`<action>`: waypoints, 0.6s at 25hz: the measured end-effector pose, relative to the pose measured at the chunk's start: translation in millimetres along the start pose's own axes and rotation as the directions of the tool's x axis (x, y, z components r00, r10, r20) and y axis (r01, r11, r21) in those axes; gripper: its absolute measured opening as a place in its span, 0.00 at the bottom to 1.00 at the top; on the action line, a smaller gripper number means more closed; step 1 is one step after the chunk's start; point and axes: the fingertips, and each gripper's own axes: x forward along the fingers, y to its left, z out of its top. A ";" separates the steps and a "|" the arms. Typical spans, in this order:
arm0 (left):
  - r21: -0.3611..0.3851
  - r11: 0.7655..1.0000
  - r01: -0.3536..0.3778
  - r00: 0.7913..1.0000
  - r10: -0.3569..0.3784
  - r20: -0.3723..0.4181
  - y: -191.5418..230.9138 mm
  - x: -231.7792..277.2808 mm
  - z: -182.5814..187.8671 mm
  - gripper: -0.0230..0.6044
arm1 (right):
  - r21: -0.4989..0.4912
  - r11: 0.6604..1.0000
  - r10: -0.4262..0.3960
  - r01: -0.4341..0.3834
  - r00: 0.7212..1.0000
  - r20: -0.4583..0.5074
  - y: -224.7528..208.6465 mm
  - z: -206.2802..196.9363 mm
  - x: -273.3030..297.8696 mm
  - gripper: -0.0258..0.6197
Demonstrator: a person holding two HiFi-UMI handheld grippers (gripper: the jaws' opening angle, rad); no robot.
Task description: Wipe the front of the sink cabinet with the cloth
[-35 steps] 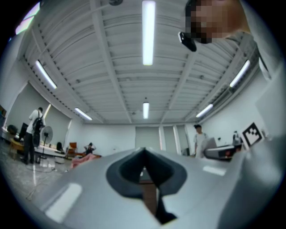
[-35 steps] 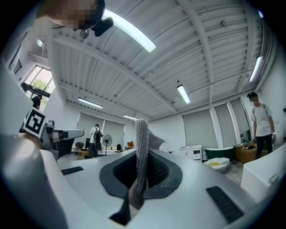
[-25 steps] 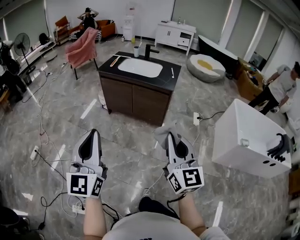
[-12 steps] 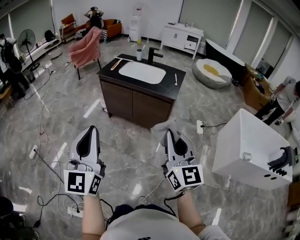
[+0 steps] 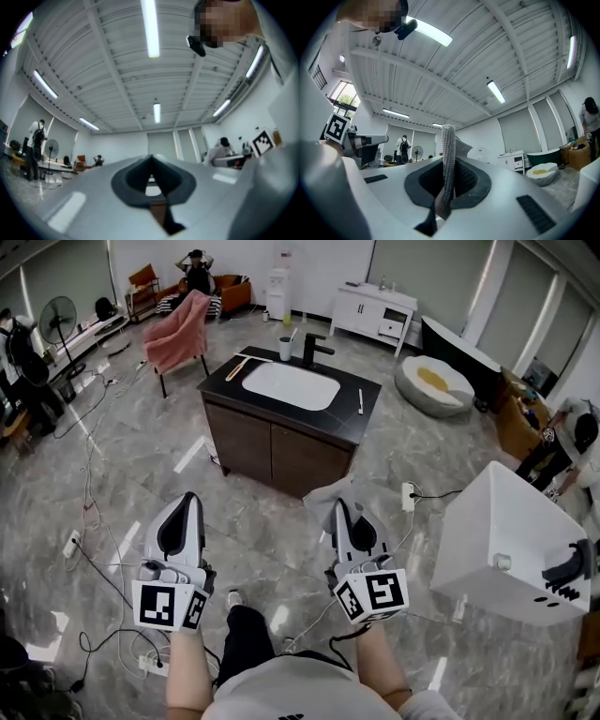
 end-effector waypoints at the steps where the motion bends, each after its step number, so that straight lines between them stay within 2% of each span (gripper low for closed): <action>1: -0.004 1.000 0.001 1.000 -0.001 -0.001 3.5 3.9 -2.4 0.04 | -0.001 1.000 -0.003 0.003 1.000 -0.002 -0.6 -1.7 4.4 0.05; 7: -0.003 0.999 0.032 0.999 -0.032 -0.007 31.7 38.7 -21.0 0.04 | -0.009 0.999 -0.037 0.037 0.999 -0.009 -4.0 -12.8 43.0 0.05; 15: -0.014 0.996 0.084 0.996 -0.084 -0.010 93.5 96.9 -42.6 0.04 | -0.026 0.996 -0.082 0.082 0.997 -0.013 1.7 -24.3 123.0 0.05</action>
